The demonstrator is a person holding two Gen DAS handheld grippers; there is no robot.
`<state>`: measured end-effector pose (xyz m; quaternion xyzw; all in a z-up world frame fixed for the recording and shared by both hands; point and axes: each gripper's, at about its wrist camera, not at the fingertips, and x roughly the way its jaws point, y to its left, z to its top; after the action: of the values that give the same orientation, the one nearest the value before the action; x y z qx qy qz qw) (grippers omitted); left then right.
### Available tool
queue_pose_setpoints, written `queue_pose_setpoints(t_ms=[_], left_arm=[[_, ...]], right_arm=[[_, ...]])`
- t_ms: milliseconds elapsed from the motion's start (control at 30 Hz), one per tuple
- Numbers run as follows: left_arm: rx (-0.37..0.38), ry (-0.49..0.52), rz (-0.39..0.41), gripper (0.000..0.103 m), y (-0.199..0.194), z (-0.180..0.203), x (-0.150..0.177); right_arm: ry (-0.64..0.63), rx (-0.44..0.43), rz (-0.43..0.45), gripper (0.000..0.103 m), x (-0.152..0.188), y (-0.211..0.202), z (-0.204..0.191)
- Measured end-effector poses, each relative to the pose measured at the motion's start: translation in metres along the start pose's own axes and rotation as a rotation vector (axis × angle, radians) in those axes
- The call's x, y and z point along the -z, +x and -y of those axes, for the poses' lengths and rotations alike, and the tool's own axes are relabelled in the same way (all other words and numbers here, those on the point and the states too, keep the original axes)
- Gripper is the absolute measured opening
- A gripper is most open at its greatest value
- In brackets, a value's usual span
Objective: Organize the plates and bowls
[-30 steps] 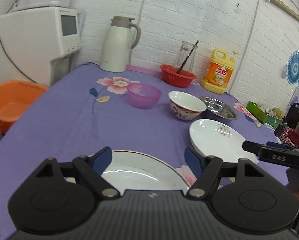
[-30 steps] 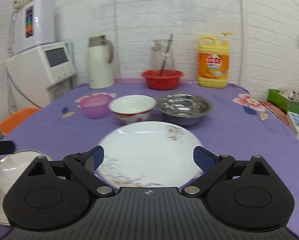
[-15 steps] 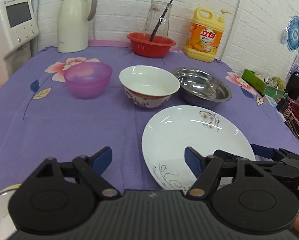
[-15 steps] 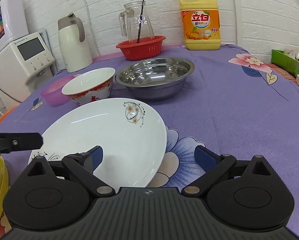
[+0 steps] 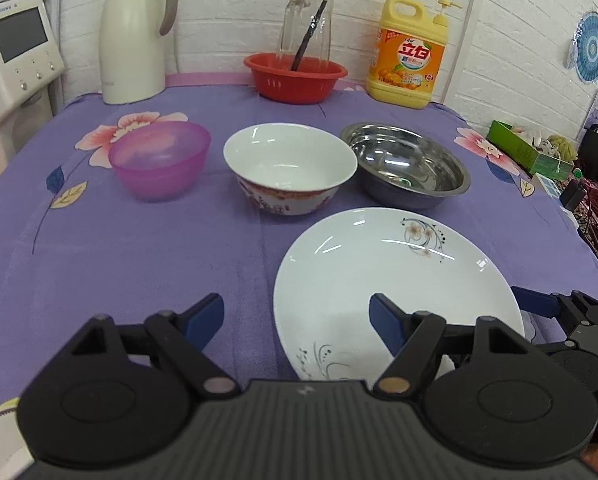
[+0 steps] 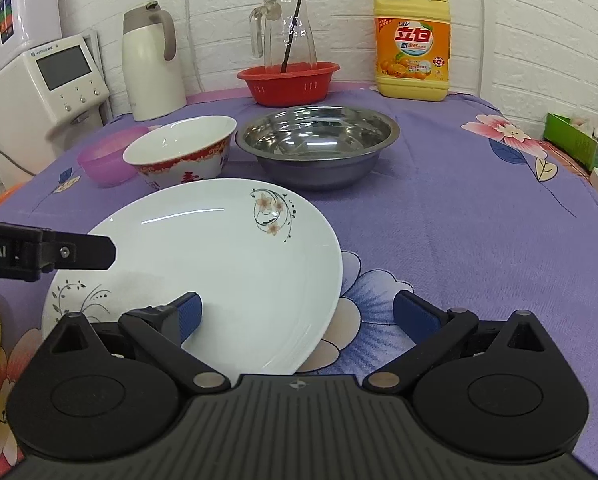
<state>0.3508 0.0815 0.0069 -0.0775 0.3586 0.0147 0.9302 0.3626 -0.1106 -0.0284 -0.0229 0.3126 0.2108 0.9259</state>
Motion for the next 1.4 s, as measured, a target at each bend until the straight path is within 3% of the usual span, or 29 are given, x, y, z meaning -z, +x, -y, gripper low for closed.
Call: queue_pose_setpoints(t_ms=[367, 800, 967, 1100, 1400], left_arm=[[0.042, 0.023, -0.089, 0.073, 0.038, 0.018, -0.007], [0.027, 0.047, -0.061, 0.07, 0.039, 0.022, -0.003], [0.044, 0.069, -0.066, 0.067, 0.036, 0.028, -0.001], [0.08, 0.045, -0.054, 0.067, 0.028, 0.024, 0.0], [0.076, 0.044, -0.018, 0.067, 0.011, 0.022, 0.0]], right_arm=[[0.016, -0.032, 0.012, 0.103, 0.001, -0.002, 0.002], [0.031, -0.066, 0.02, 0.103, 0.001, -0.003, 0.002], [-0.022, -0.127, 0.01, 0.103, 0.001, -0.002, -0.012], [-0.019, -0.106, 0.017, 0.103, 0.002, -0.004, -0.013], [-0.024, -0.102, 0.044, 0.103, 0.0, -0.019, -0.021]])
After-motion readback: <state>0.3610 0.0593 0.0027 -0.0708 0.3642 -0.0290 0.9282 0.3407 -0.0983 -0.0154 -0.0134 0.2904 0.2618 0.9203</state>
